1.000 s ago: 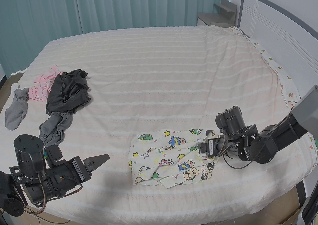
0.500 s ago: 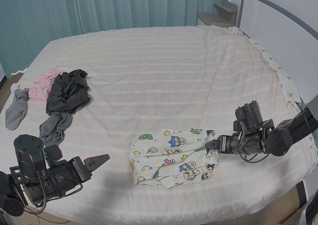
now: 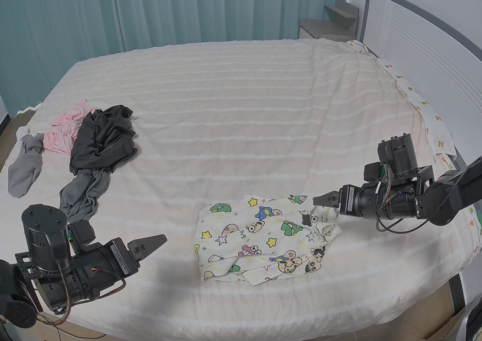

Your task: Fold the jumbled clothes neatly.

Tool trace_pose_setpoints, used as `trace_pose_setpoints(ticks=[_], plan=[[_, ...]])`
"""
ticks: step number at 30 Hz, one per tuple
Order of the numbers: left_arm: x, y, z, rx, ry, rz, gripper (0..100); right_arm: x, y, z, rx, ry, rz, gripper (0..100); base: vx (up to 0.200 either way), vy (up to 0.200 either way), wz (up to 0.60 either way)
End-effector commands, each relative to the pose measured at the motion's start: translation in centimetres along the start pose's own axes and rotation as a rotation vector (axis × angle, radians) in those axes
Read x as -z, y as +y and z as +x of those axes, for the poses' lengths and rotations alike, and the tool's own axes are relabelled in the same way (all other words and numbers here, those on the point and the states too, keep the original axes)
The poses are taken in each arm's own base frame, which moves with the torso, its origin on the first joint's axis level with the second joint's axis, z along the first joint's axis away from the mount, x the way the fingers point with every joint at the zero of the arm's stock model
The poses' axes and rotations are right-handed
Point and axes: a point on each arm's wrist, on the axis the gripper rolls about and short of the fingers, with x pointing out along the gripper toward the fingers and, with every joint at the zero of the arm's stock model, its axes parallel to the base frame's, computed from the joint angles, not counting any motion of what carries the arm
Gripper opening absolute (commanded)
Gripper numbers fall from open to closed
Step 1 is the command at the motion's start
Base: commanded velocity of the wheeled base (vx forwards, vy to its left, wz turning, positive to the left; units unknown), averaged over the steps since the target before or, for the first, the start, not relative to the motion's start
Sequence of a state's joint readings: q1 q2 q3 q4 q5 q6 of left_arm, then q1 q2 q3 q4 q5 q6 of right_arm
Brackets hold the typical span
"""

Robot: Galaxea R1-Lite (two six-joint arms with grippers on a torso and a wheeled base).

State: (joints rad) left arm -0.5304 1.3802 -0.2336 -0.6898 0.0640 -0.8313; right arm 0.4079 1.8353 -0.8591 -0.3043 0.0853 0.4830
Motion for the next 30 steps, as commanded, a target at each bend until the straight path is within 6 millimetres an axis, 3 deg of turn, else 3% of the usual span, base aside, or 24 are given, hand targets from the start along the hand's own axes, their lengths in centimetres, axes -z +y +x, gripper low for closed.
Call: trace_pose_setpoints(ticks=[1, 9, 16, 25, 30], plan=[[0.0, 0.0, 0.1, -0.003, 0.002, 0.000, 100, -0.4, 0.7, -1.4, -0.032, -0.031, -0.011, 100, 0.000, 0.000, 0.00], [0.3, 0.1, 0.2, -0.008, 0.012, 0.003, 100, 0.2, 4.1, -3.2, -0.129, -0.055, -0.075, 100, 0.000, 0.000, 0.00], [0.3, 0.2, 0.3, -0.008, 0.012, 0.003, 100, 2.0, 5.8, -2.2, -0.161, 0.011, -0.083, 100, 0.000, 0.000, 0.00], [0.5, 0.3, 0.4, -0.016, 0.022, 0.004, 100, 3.2, 5.1, -0.2, -0.112, 0.072, -0.062, 100, 0.000, 0.000, 0.00], [0.5, 0.3, 0.5, -0.017, 0.023, 0.005, 100, 2.9, 3.1, 1.4, -0.043, 0.085, -0.022, 100, 0.000, 0.000, 0.00]])
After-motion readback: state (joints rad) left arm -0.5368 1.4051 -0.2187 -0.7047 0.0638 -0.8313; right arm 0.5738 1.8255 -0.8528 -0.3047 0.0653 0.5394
